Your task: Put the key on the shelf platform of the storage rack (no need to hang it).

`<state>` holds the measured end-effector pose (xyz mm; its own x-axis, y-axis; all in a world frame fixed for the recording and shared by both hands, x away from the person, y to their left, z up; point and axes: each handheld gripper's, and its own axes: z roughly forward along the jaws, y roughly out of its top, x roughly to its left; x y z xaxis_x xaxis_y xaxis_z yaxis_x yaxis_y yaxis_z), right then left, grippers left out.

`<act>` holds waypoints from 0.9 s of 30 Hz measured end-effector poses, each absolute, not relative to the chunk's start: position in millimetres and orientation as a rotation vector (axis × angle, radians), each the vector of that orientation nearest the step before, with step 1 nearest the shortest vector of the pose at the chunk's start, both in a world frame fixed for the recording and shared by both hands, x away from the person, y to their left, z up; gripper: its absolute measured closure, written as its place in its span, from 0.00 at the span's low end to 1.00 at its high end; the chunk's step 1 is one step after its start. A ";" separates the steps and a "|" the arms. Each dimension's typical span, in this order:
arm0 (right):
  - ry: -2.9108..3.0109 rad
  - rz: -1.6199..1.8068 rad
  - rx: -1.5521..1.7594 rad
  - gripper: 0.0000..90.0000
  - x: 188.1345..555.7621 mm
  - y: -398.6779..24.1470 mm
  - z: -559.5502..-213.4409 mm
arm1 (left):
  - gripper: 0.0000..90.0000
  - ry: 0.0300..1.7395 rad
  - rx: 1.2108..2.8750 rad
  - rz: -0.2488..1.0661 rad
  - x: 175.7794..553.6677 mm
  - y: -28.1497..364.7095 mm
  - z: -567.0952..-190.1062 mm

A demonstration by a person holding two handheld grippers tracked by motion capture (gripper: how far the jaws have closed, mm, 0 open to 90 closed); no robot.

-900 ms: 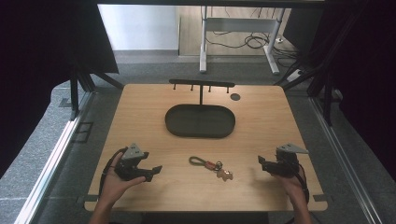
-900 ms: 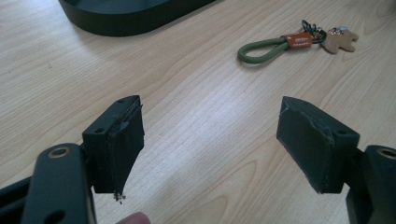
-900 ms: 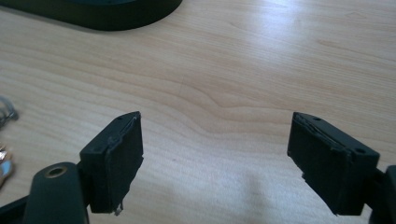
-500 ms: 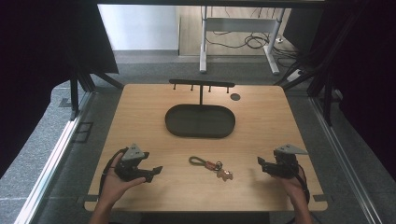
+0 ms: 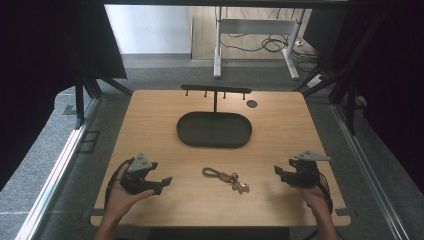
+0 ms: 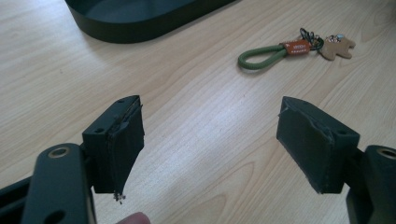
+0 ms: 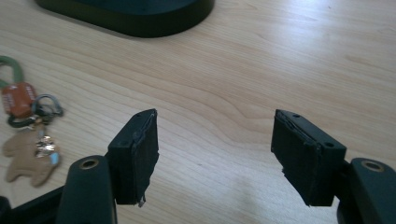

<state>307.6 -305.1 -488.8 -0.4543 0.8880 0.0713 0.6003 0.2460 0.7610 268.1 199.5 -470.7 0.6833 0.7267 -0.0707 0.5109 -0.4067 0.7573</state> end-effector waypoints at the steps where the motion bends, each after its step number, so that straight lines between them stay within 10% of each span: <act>1: 2.158 1.077 1.370 0.38 308.5 -304.8 -487.3 | 0.26 0.945 2.092 0.346 267.5 199.5 -469.8; 27: 2.462 1.007 1.133 0.46 326.1 -267.6 -434.0 | 0.26 0.951 2.102 0.337 266.8 196.5 -473.9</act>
<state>326.1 -267.6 -434.0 -0.6665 0.7433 0.0577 0.5705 0.4587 0.6812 266.8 196.5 -473.9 0.6836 0.7259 -0.0751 0.5163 -0.4084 0.7528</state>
